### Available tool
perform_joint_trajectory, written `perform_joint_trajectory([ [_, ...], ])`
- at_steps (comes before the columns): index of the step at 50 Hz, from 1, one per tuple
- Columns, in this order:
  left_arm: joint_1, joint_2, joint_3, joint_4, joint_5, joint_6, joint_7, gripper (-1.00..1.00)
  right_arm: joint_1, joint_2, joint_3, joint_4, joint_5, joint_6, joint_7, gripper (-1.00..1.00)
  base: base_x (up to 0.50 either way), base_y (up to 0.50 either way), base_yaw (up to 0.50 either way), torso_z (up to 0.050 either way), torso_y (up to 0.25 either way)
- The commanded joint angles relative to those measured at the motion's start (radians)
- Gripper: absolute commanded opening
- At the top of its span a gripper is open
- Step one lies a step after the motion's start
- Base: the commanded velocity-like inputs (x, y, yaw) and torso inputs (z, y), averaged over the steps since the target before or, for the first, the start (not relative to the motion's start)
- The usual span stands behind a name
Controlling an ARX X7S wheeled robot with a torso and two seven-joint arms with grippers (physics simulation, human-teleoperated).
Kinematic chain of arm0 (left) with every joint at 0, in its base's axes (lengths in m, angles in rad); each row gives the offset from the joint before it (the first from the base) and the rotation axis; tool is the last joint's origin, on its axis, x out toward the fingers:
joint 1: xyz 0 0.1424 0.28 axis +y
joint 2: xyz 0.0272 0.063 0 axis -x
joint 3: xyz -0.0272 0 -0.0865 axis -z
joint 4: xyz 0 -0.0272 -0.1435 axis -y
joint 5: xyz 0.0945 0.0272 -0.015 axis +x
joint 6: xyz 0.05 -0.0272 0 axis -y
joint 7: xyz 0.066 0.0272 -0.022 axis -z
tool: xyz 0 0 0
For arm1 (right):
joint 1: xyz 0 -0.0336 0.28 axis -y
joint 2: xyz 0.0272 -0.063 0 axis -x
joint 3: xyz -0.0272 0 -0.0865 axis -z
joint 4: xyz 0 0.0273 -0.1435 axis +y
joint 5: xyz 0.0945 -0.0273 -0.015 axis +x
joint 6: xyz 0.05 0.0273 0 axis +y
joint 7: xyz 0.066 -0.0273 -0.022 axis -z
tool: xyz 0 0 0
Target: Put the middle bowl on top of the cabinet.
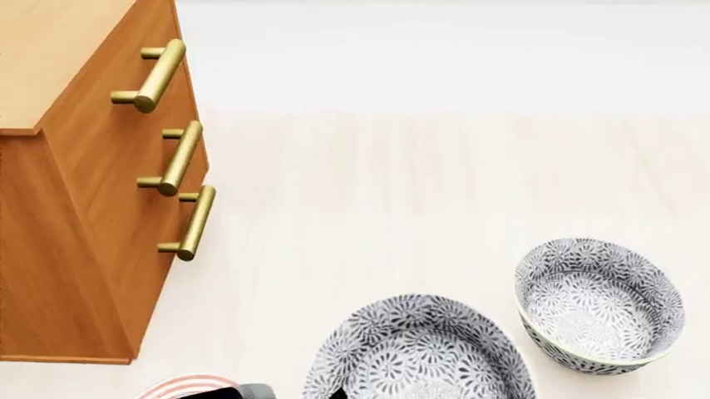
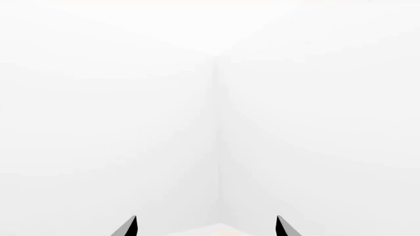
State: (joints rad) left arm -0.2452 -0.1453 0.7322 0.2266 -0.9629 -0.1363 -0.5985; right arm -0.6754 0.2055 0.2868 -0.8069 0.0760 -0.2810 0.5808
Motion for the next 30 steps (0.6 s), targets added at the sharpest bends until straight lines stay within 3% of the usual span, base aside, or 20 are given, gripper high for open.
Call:
perform_joint_trajectory([
  [1, 0.003, -0.026, 0.021, 0.116, -0.014, -0.003, -0.005, -1.0, 0.003, -0.003, -0.007, -0.008, -0.008, 0.007, 0.006, 1.0, 0.0, 0.0, 0.0, 0.025, 0.25],
  [17, -0.042, -0.078, 0.008, 0.346, 0.012, -0.029, -0.117, -1.0, -0.001, -0.001, -0.004, -0.002, -0.006, -0.008, 0.01, 1.0, 0.0, 0.0, 0.0, 0.026, 0.25],
  [30, -0.133, -0.111, -0.031, 0.471, -0.055, -0.075, -0.193, -1.0, 0.02, 0.002, -0.019, 0.002, -0.018, 0.006, 0.014, 1.0, 0.0, 0.0, 0.0, 0.026, 0.25],
])
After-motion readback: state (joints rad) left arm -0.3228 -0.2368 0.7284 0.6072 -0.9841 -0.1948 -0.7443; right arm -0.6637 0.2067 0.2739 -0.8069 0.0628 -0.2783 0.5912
